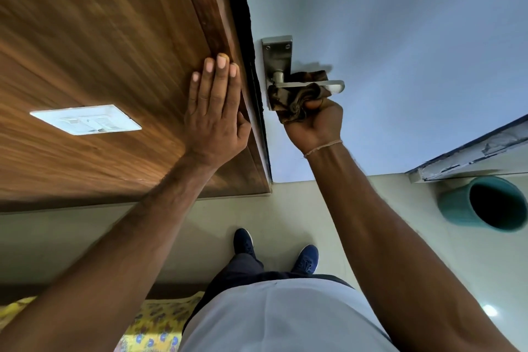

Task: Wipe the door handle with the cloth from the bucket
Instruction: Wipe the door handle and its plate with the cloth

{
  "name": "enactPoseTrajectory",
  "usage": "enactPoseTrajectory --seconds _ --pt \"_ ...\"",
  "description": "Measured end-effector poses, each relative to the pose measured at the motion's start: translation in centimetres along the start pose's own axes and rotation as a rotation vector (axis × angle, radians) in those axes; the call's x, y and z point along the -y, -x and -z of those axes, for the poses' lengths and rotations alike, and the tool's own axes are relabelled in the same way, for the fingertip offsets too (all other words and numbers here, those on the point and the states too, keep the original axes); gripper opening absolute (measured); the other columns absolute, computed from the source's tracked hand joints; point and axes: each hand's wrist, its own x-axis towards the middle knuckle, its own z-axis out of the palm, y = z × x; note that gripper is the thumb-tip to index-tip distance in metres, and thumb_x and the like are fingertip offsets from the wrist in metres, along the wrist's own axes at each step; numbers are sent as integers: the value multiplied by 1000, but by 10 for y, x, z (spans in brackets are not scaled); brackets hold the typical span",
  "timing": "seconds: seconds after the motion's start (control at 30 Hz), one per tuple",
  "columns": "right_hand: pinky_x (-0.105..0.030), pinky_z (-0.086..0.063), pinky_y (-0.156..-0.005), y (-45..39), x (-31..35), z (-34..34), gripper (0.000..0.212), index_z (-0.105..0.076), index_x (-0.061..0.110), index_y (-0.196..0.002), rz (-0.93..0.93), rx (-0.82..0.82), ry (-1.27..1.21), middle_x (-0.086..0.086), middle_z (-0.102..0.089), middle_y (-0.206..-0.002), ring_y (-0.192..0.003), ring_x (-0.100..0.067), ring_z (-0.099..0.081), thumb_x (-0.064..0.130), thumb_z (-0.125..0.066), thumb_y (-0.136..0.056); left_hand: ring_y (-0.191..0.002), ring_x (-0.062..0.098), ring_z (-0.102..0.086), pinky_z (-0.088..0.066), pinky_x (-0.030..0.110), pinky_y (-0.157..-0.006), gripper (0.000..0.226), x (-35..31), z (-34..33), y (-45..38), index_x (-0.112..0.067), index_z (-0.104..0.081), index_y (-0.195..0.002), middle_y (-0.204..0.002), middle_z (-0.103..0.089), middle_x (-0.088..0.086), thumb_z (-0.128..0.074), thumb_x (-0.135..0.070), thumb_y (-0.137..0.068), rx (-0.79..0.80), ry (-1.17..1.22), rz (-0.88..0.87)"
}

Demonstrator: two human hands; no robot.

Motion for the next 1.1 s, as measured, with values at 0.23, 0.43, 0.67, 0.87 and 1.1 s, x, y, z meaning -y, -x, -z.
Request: enactPoseTrajectory --seconds 0.23,0.43,0.67,0.87,1.1 --pt "-36 -51 -69 -7 -15 0 53 -63 6 -99 165 -206 512 -18 -61 -93 -83 -36 -63 3 -51 -47 -165 26 6 -14 50 -134 103 -3 -2 1 -5 -1 -168 -164 -26 24 -65 -21 -89 -11 5 20" --pt "-29 -50 -56 -1 -16 -5 59 -64 3 -103 220 -214 535 -23 -60 -103 -79 -36 -60 0 -45 -48 -165 25 7 -13 48 -135 97 -1 0 1 -6 -2 -169 -165 -25 23 -60 -22 -93 -6 12 -6" --pt "-51 -45 -108 -8 -5 -5 54 -66 12 -97 34 -51 163 -16 -54 -129 -149 -45 -44 -7 -34 -58 -165 26 7 -14 50 -134 101 0 0 2 -5 -3 -169 -165 -24 23 -64 -21 -90 0 -10 4" --pt "-57 -36 -117 -5 17 -3 49 -68 10 -90 45 -45 179 -21 -62 -117 -136 -49 -55 -9 -37 -56 -166 28 1 -17 51 -134 93 -1 -1 2 -3 -7 -168 -164 -31 26 -59 -23 -94 -27 2 -5" --pt "-45 -46 -85 -4 51 6 53 -69 12 -83 175 36 107 -19 -59 -95 -86 -40 -59 -12 -32 -53 -166 28 1 -18 51 -134 93 -3 -1 1 -2 -10 -167 -164 -30 26 -62 -21 -92 -37 -1 9"
